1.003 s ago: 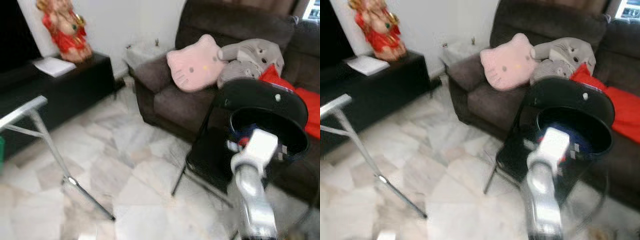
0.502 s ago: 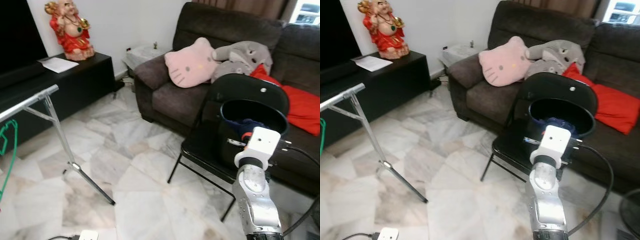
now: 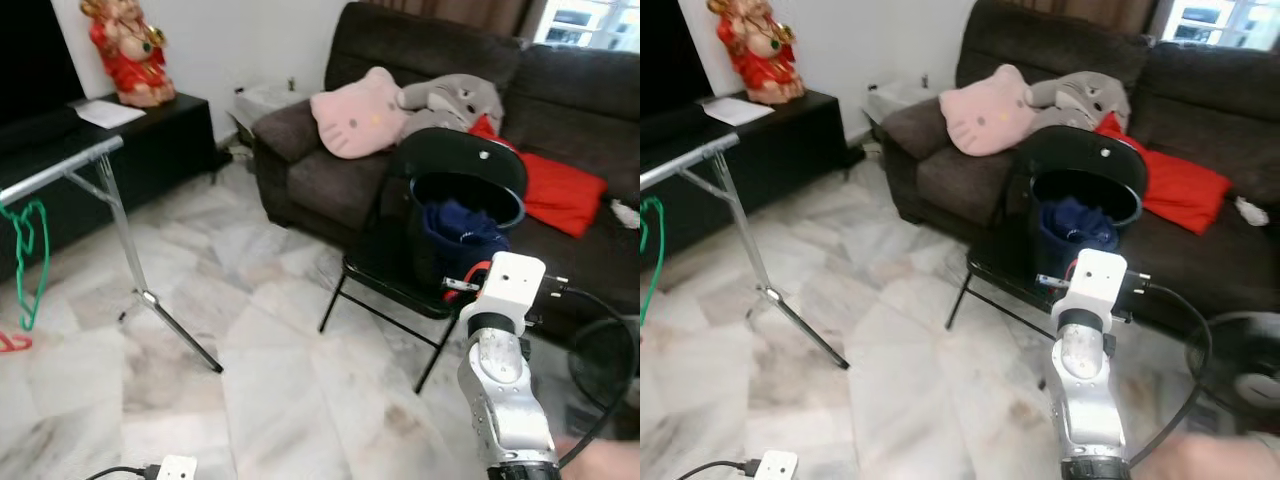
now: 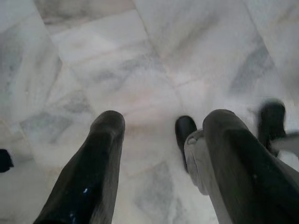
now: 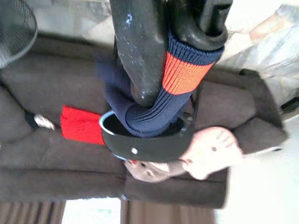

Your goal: Hang hanger

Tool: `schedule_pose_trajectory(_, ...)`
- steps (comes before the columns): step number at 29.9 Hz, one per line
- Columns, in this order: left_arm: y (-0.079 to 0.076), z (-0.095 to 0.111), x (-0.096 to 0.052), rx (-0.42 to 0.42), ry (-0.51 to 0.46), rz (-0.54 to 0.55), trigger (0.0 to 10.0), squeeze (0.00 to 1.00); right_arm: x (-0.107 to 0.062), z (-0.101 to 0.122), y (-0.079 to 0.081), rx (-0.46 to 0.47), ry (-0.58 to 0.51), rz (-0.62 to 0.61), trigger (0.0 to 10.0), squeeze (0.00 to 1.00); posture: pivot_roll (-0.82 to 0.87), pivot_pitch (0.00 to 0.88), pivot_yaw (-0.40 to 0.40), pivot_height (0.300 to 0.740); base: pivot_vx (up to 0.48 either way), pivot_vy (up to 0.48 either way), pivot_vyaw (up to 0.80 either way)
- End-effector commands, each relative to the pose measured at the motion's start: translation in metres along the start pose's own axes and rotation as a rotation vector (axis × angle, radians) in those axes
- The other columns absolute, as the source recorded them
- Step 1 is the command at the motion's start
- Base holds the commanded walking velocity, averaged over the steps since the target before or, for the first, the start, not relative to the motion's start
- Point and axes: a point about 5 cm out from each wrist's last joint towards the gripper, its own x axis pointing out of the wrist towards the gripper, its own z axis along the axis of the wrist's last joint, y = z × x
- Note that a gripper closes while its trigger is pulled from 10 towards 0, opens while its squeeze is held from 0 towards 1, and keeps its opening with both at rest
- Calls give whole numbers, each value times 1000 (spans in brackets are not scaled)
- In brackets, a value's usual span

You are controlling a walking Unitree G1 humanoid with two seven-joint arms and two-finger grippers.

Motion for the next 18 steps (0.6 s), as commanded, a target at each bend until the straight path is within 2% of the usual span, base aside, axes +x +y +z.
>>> schedule_pose_trajectory(1, -1, -4, -1, 10, 16, -3, 10000, 0, 4, 7, 1, -29, -38, 26, 10000, 0, 57, 30, -34, 740, 0, 0, 0)
schedule_pose_trajectory(5, -1, -4, -1, 7, 16, -1, 10000, 0, 5, -1, 0, -86, -18, 32, 10000, 0, 60, 32, -35, 740, 0, 0, 681)
schedule_pose_trajectory(18, -1, -4, -1, 5, 15, 3, 10000, 0, 4, -21, -1, -107, 45, 47, 10000, 0, 69, 35, -32, 740, 0, 0, 799)
